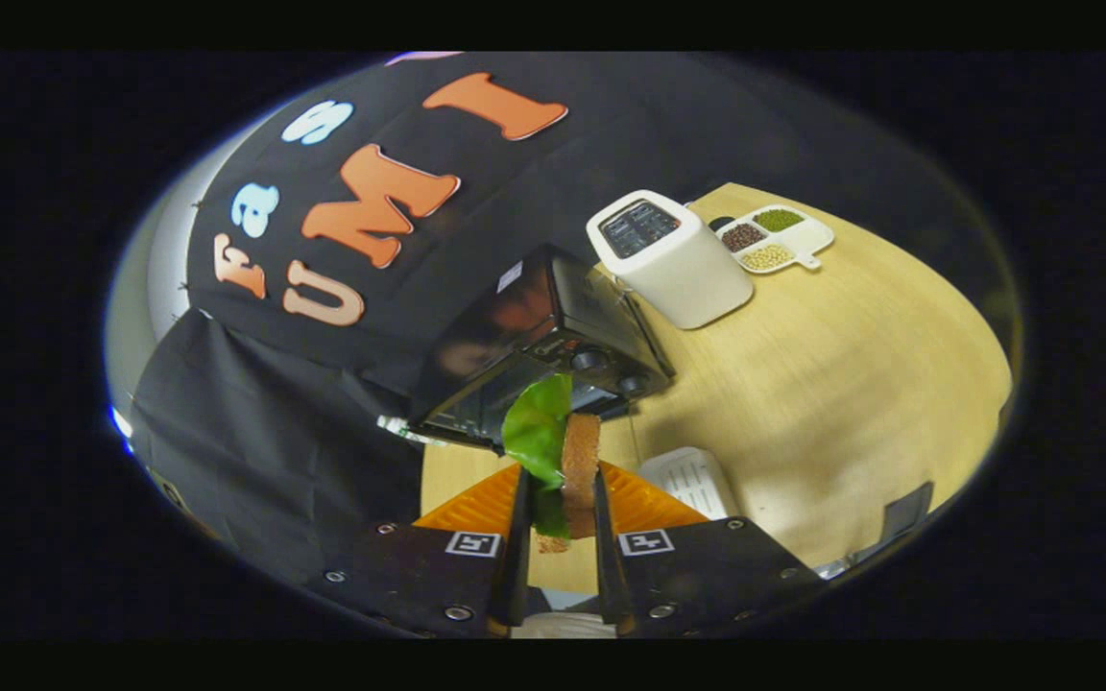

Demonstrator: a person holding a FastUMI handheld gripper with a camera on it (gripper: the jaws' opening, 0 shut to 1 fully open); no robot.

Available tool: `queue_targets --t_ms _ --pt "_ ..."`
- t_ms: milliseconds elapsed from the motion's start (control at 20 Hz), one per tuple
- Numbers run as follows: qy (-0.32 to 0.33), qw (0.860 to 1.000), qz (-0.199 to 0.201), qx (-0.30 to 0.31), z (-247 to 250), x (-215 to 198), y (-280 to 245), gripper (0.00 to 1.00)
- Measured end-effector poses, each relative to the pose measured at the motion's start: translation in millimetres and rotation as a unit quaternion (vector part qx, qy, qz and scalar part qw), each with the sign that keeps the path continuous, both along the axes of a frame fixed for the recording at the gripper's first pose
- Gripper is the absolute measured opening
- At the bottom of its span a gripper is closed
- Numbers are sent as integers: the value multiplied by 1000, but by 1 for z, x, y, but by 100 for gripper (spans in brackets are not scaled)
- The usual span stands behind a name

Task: Open the toaster oven, put the food inside, and close the toaster oven door.

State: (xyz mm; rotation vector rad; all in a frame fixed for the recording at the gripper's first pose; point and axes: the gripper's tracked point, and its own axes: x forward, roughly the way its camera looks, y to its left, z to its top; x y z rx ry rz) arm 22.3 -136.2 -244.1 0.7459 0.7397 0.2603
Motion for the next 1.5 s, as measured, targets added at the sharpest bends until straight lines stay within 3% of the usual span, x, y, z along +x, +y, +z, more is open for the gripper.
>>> queue_targets --t_ms 250,600,1000,1150,1300,1500 --pt "-27 995 -74 62 -11 21 44 30" --pt "-7 983 -146 112 -63 58 101 30" --pt "-32 947 -263 179 -92 130 138 30" --pt "-42 928 -315 194 -95 150 145 30" --pt "-45 925 -331 182 -98 164 153 30" --pt "-35 933 -325 153 -103 176 165 33"
